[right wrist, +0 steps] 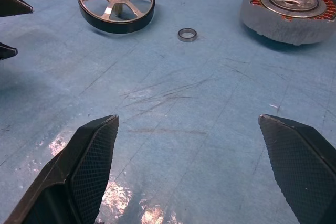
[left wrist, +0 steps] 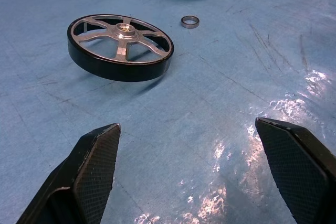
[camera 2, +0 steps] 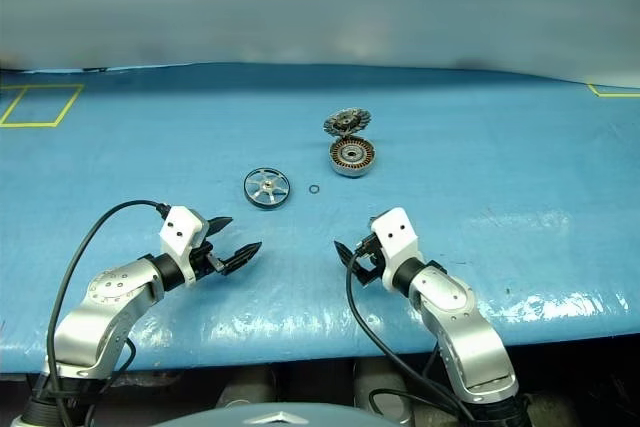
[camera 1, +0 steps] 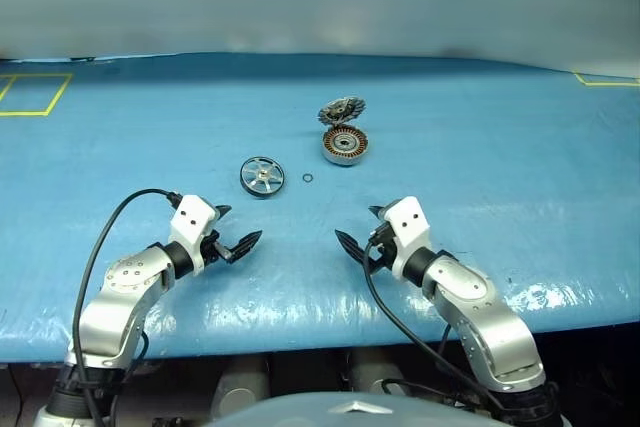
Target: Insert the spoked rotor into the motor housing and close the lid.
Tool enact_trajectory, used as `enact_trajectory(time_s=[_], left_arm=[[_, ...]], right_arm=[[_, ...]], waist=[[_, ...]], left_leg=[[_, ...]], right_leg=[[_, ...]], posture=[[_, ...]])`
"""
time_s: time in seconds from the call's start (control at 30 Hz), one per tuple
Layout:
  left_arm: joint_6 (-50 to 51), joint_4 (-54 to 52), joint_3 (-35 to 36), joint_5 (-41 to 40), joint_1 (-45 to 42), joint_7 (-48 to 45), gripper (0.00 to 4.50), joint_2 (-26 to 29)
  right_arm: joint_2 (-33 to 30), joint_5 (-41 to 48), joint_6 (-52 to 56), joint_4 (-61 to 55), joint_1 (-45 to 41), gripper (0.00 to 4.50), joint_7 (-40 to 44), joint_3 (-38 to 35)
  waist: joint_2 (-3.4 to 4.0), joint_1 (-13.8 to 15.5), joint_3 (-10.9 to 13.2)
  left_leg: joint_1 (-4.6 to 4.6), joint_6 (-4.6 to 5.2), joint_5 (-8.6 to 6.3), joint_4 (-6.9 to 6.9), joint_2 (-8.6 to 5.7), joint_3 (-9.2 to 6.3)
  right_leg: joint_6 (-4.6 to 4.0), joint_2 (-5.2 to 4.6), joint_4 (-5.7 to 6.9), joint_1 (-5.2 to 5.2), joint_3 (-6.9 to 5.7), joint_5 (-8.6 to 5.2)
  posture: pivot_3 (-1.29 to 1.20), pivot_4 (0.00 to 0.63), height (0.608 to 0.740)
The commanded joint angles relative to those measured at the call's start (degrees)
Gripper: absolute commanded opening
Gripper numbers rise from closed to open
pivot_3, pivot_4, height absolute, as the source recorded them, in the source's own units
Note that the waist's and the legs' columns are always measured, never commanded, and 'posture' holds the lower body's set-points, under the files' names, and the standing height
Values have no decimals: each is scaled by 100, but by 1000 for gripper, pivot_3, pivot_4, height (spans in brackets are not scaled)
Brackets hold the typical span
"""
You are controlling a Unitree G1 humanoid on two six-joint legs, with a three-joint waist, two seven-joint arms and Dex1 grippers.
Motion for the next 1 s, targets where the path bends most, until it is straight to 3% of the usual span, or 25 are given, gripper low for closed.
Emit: enact_trajectory(time_s=[0.03,1.0], left_arm=[[-123,-220,46,46,-47,26,4472,29],[-71,-208,-115,-1,-22,-97,4472,3]], right_arm=[[-23,53,-44,-244,-80,4500,-10,44],[-90,118,69,-266,-112,4500,-62,111]], waist=[[0,-1,0],[0,0,0]], left_leg=[[0,0,0,0,0,0],[0,0,0,2,0,0]], right_leg=[[0,0,0,0,0,0],[0,0,1,1,0,1]], posture=[[0,150,740],[0,150,740]])
